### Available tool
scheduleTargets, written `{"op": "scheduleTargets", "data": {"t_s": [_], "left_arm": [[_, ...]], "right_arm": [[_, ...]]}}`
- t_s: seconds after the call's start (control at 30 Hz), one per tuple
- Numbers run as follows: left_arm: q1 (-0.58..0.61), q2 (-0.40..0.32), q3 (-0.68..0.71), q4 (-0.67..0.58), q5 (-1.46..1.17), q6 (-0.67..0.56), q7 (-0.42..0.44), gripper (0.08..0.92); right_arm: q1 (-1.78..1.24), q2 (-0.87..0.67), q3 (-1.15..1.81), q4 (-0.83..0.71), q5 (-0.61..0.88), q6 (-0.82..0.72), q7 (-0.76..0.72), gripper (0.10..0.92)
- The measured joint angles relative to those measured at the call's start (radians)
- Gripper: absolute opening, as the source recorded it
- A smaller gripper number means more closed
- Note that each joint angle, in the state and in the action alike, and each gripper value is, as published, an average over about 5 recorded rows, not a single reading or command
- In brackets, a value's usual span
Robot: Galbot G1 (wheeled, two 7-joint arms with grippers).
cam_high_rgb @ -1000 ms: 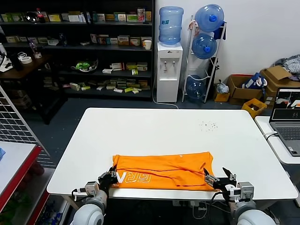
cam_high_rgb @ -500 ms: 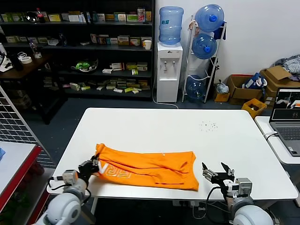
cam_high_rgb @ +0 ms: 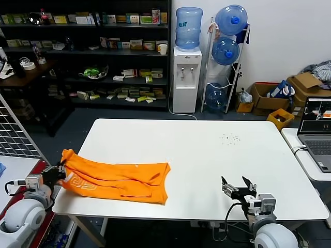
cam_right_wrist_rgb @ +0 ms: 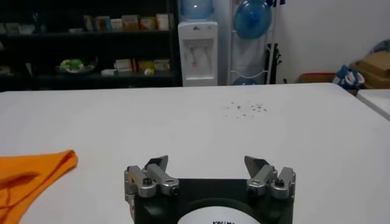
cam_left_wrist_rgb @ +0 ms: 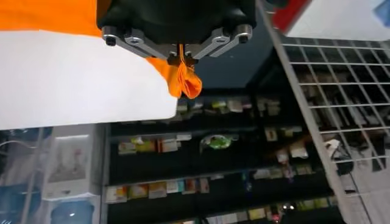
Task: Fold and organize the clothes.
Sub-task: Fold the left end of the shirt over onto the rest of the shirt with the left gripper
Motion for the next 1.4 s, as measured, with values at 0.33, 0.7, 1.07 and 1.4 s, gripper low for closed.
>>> {"op": "scheduleTargets", "data": {"t_s": [0.33, 0.7, 1.07, 1.4], "left_arm": [[-0.051, -0.102, 0.097, -0.164, -0.141, 0.075, -0.139, 0.121], [-0.183, -0.33, 0.325, -0.24, -0.217, 0.135, -0.31, 0.121], [-0.268, -0.476, 0.461, -0.23, -0.198, 0.155, -0.372, 0.121], [-0.274, -0.518, 0.484, -0.23, -0.185, 0.169, -0.377, 0.325]], "right_arm": [[-0.012, 0.018, 0.004, -0.007, -0.025, -0.001, 0.005, 0.823], [-0.032, 0.045, 0.013, -0.002, -0.051, -0.004, 0.011, 0.823], [-0.025, 0.051, 0.007, -0.009, -0.056, -0.005, 0.013, 0.823], [-0.015, 0.052, -0.005, -0.019, -0.056, -0.008, 0.013, 0.823]]}}
